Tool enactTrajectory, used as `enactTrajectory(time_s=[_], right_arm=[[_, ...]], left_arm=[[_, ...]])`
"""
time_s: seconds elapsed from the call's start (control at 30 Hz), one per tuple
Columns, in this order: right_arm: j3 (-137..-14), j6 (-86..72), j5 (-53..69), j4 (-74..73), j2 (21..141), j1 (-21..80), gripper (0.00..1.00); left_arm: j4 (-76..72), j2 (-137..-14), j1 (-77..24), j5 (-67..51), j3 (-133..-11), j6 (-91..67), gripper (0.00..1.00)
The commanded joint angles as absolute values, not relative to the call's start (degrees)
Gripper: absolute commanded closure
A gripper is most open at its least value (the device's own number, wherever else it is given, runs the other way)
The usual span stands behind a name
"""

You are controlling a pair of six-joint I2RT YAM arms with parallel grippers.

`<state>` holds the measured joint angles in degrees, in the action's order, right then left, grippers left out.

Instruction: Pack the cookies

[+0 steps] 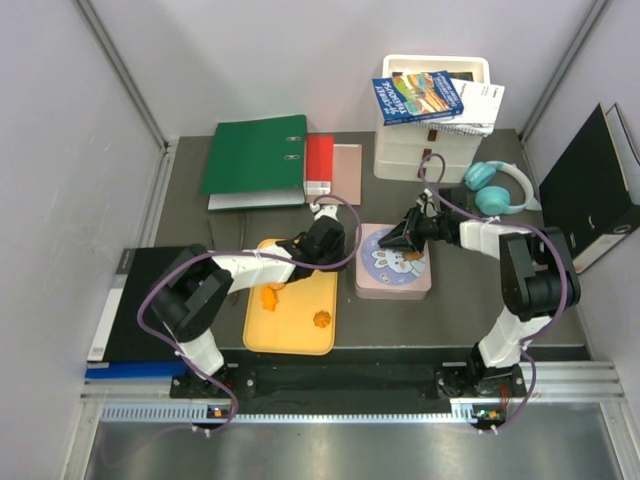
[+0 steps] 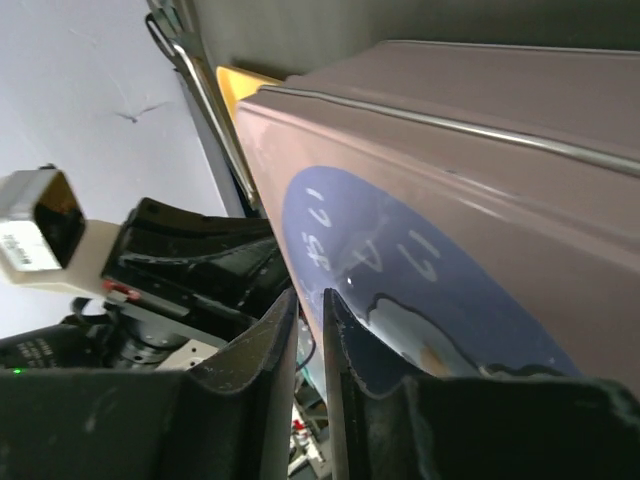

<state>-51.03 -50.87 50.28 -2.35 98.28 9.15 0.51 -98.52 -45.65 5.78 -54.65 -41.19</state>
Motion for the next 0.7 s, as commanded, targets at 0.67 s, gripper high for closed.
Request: enactTrajectory(time_s=[0.67], right_arm=[[-52.8,-44.8,46.6,-9.6,104.5,10.4,0.83]], left_arm=[[-1.0,-97.9,-42.8,9.6,-58.4,-43.1,0.98]])
